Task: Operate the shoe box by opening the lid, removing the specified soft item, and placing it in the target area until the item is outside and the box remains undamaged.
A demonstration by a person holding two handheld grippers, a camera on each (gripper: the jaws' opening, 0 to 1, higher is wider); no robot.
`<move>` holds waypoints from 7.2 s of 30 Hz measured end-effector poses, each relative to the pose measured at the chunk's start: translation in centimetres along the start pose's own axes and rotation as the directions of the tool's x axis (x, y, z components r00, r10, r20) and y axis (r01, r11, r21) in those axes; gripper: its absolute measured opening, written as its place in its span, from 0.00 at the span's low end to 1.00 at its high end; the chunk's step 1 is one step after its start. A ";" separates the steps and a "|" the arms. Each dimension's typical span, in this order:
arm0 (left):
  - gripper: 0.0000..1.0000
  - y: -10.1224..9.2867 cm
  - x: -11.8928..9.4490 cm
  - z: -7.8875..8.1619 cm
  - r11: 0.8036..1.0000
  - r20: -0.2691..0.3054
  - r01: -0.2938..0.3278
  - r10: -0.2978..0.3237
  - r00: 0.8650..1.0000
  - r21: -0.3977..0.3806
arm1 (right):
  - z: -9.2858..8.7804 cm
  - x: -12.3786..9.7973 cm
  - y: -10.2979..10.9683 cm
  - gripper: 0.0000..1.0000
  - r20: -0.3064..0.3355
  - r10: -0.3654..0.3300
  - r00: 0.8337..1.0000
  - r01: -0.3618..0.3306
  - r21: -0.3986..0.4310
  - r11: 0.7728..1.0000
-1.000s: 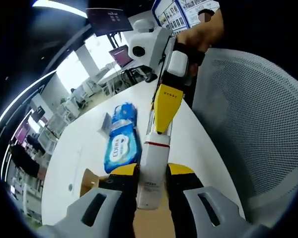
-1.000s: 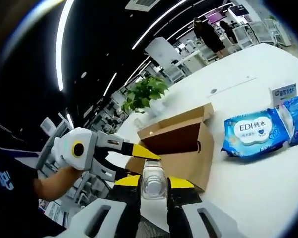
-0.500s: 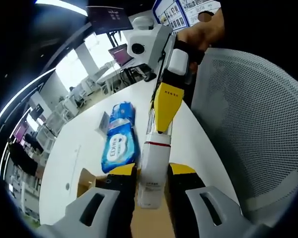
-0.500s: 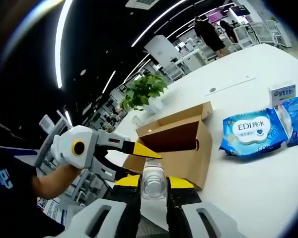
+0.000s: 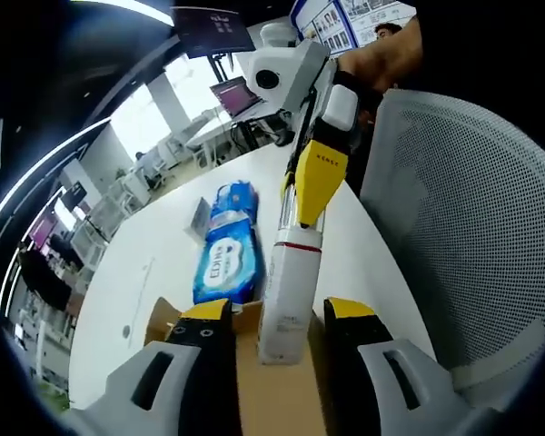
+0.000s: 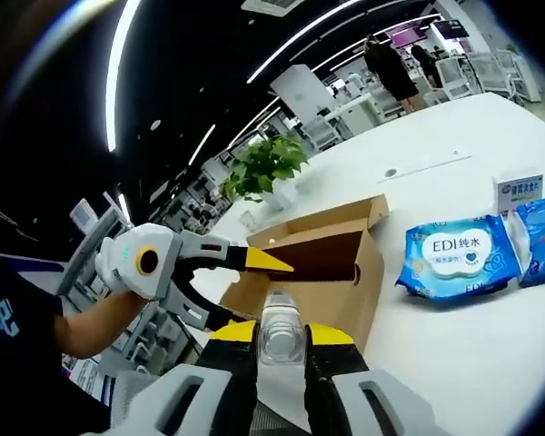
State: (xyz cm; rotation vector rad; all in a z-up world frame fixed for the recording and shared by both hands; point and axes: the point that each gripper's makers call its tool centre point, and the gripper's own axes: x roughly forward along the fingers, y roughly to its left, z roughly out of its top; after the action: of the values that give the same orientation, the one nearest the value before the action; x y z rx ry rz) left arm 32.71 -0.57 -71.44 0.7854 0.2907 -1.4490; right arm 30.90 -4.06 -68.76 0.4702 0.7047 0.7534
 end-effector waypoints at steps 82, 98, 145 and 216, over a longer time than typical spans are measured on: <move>1.00 1.8 -8.1 -2.8 0.709 0.032 -0.267 0.378 0.925 -0.652 | 13.1 -1.3 -12.0 0.15 -0.318 -0.333 0.888 -0.121 -0.858 0.498; 1.00 1.9 -10.4 -3.6 0.690 0.013 -0.306 0.415 0.910 -0.656 | 14.7 0.3 -15.4 0.15 -0.368 -0.377 0.850 -0.182 -0.877 0.445; 0.99 0.9 -13.7 -6.4 0.585 -0.066 -0.396 0.504 0.861 -0.707 | 13.5 6.2 -21.6 0.16 -0.543 -0.537 0.645 -0.422 -0.840 0.342; 0.81 0.0 -15.7 -11.6 0.466 -0.223 -0.501 0.530 0.818 -0.730 | 15.5 7.5 -20.6 0.28 -0.536 -0.507 0.676 -0.381 -0.842 0.382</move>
State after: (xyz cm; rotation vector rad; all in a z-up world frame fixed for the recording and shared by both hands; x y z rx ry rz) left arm 33.74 18.86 -70.06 0.0913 0.5429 -0.6182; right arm 55.39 -13.90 -73.92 -1.0637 0.9034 1.1445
